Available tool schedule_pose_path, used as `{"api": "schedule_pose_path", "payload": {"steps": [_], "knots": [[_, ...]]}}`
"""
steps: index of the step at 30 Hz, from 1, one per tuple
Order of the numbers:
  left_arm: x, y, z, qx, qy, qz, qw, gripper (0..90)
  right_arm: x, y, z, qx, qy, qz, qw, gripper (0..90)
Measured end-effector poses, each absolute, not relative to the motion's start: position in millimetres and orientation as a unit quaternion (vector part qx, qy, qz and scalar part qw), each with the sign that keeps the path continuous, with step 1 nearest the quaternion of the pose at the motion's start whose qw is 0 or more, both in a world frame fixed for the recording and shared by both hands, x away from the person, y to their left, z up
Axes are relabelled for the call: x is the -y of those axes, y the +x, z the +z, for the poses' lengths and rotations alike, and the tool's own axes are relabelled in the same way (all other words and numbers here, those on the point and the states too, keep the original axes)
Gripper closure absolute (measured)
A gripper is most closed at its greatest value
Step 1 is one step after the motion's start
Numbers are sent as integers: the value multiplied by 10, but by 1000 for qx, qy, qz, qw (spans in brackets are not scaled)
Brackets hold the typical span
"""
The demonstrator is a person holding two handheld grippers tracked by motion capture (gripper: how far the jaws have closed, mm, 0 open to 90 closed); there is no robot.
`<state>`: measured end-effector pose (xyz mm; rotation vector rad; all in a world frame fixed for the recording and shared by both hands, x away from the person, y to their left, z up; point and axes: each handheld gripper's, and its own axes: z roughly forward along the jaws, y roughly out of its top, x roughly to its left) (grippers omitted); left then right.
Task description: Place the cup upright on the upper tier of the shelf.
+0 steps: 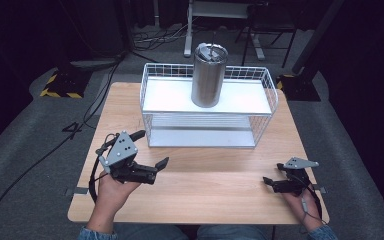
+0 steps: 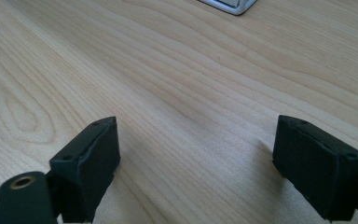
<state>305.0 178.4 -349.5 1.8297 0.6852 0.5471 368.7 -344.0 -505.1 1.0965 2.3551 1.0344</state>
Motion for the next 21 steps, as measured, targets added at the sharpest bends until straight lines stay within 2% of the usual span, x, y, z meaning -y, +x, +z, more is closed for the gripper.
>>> {"api": "schedule_pose_path", "payload": {"steps": [5,10,21], "knots": [[-1779,3004,-3696,-292,777,228,509,0,3440,3686,-5051,-830,386,364,172,153],[-1829,3015,-3920,-304,769,211,522,0,3439,3686,-5051,-830,386,364,173,153],[-1933,3124,-4345,-348,774,181,496,1,3439,3685,-5051,-830,386,364,173,154]]}}
